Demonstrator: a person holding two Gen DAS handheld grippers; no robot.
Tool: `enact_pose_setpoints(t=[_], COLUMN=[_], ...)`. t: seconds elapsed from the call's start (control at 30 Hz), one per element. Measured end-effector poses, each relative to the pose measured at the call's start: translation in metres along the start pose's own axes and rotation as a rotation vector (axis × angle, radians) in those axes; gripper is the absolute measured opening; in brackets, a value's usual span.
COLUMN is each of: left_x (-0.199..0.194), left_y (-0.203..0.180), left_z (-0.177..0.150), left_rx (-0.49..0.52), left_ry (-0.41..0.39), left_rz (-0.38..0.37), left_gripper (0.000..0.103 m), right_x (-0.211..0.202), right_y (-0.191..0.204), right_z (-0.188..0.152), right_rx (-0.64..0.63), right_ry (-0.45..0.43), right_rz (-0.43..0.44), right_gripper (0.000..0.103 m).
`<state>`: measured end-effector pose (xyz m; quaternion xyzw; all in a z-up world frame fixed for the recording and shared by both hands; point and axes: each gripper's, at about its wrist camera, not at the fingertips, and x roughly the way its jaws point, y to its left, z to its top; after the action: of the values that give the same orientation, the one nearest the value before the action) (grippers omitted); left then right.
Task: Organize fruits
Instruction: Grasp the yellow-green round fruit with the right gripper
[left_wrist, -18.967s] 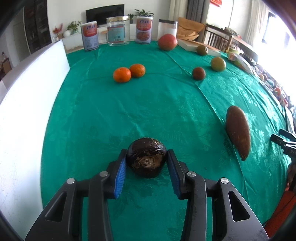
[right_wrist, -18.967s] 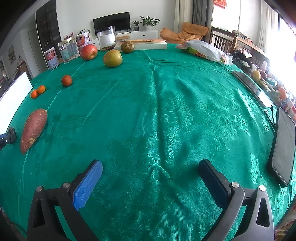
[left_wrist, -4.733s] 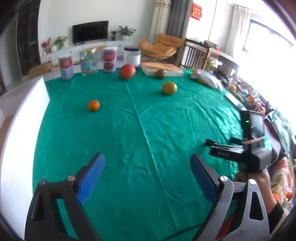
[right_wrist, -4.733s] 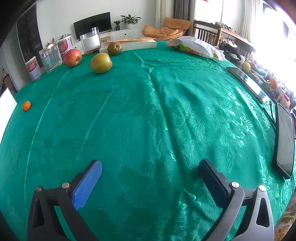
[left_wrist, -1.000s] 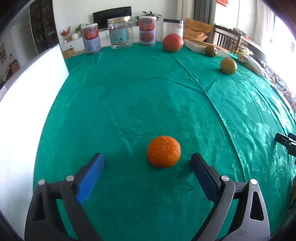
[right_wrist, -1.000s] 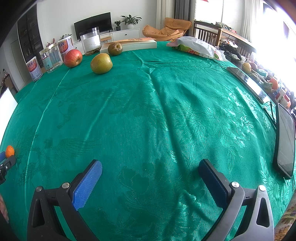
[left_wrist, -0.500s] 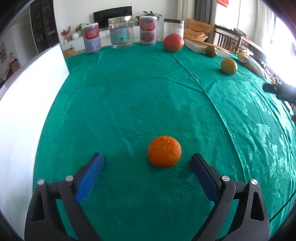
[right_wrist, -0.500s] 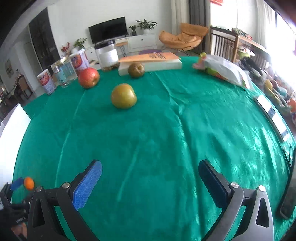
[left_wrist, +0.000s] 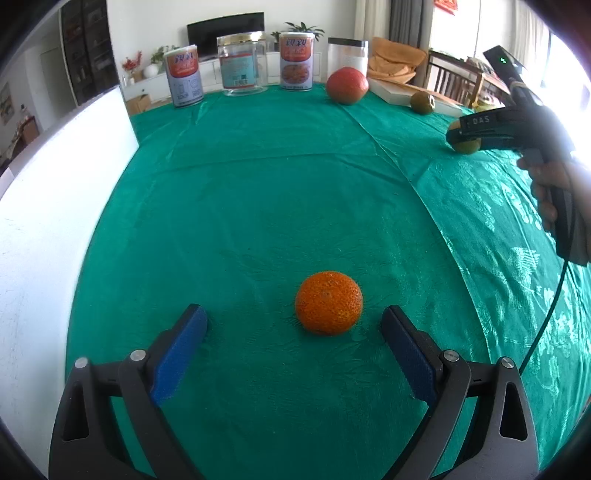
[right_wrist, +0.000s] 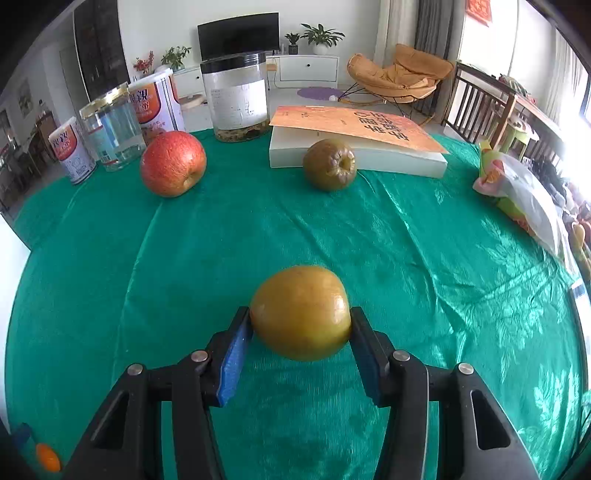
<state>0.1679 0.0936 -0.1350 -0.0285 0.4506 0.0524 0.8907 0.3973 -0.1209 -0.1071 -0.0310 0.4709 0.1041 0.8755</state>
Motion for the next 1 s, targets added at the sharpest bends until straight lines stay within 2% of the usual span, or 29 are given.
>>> enact_pose_setpoints(t=[0.17, 0.37, 0.43, 0.53, 0.7, 0.83, 1.0], left_x=[0.000, 0.000, 0.000, 0.000, 0.000, 0.000, 0.000], left_y=[0.000, 0.000, 0.000, 0.001, 0.000, 0.000, 0.000], left_z=[0.000, 0.000, 0.000, 0.000, 0.000, 0.000, 0.000], left_rx=[0.000, 0.000, 0.000, 0.000, 0.000, 0.000, -0.001], left_ry=[0.000, 0.000, 0.000, 0.000, 0.000, 0.000, 0.000], left_rz=[0.000, 0.001, 0.001, 0.001, 0.001, 0.002, 0.002], left_gripper=[0.097, 0.097, 0.097, 0.097, 0.097, 0.097, 0.097], right_x=[-0.055, -0.106, -0.107, -0.107, -0.106, -0.108, -0.124], right_y=[-0.010, -0.015, -0.012, -0.007, -0.030, -0.045, -0.049], right_z=[-0.053, -0.148, -0.170, -0.186, -0.196, -0.200, -0.195], right_rx=[0.070, 0.278, 0.302, 0.268, 0.404, 0.478, 0.431], right_ry=[-0.008, 0.097, 0.139, 0.145, 0.081, 0.050, 0.000], right_rz=[0.147, 0.489, 0.556, 0.516, 0.582, 0.595, 0.503], right_gripper=[0.052, 0.052, 0.052, 0.053, 0.053, 0.053, 0.054])
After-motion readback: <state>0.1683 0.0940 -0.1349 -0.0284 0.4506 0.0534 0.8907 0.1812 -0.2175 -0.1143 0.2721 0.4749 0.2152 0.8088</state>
